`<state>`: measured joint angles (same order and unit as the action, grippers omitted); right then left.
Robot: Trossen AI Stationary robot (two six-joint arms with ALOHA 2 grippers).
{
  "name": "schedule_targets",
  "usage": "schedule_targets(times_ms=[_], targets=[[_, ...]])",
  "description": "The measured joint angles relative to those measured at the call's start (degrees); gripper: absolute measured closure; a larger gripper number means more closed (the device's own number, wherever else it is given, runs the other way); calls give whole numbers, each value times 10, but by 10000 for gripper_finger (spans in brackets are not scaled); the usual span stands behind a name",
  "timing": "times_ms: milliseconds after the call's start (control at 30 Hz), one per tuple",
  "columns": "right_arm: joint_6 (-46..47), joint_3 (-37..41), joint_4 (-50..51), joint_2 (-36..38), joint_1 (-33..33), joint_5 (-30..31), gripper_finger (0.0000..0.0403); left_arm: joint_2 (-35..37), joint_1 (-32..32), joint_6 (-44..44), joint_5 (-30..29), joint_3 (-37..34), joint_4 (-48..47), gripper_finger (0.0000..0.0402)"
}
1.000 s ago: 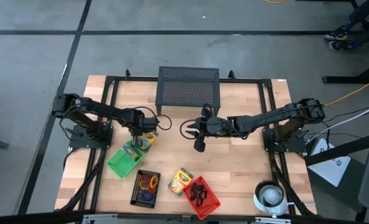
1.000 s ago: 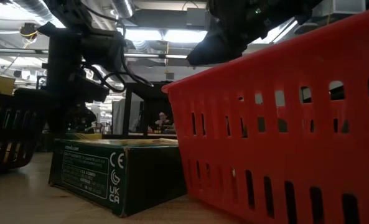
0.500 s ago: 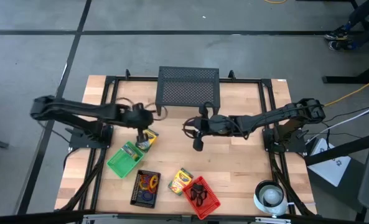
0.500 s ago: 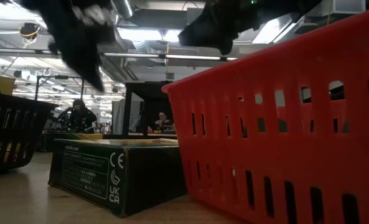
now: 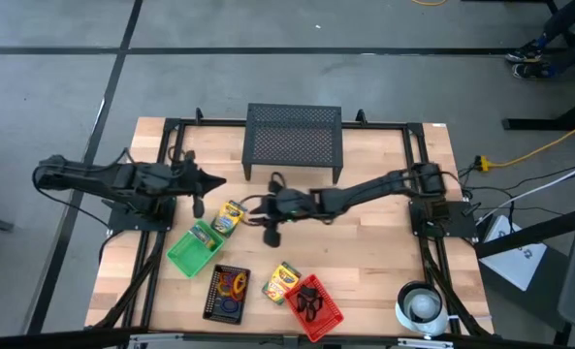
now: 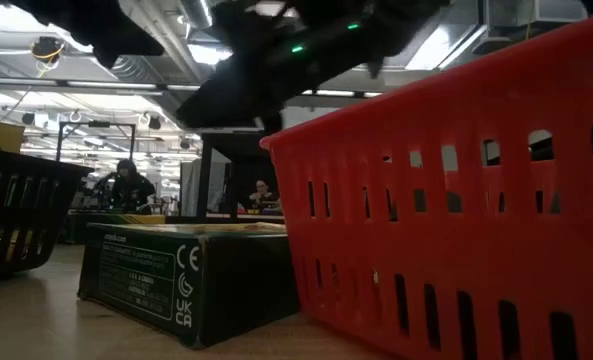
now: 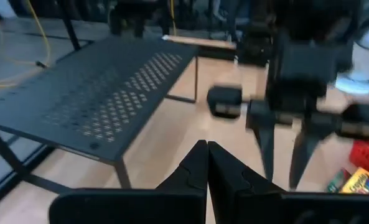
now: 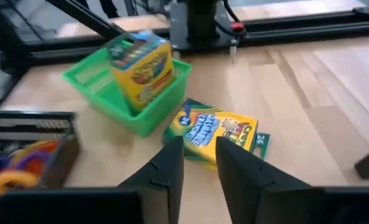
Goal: Pick & Place Office Desk Supplies
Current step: Put the yellow crayon box into the green bin
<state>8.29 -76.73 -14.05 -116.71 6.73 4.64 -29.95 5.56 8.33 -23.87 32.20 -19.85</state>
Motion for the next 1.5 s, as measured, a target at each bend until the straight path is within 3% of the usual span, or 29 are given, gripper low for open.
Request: schedule_targets(times_ms=[133,267,533,733,1133,1233,1500], targets=[[-11,-74,29,-56,-7,-18,347,33,20,-15,-13,-11,5,401],[11,-88,30,-84,-17,-41,395,68,34,-48,-54,-11,-13,399],[57,-86,21,-112,-40,-47,400,178,34,-47,-119,-11,-81,399],[64,-86,21,-114,-51,-70,401,243,34,-41,-118,-32,-104,399],[77,-88,-8,-123,-57,-105,402,264,34,-41,-109,-59,-83,399],[82,-124,-10,-163,-54,-130,402,263,34,-41,-106,-59,-84,400],[79,-338,81,-293,-44,-163,403,262,34,-41,-100,-59,-87,400]])
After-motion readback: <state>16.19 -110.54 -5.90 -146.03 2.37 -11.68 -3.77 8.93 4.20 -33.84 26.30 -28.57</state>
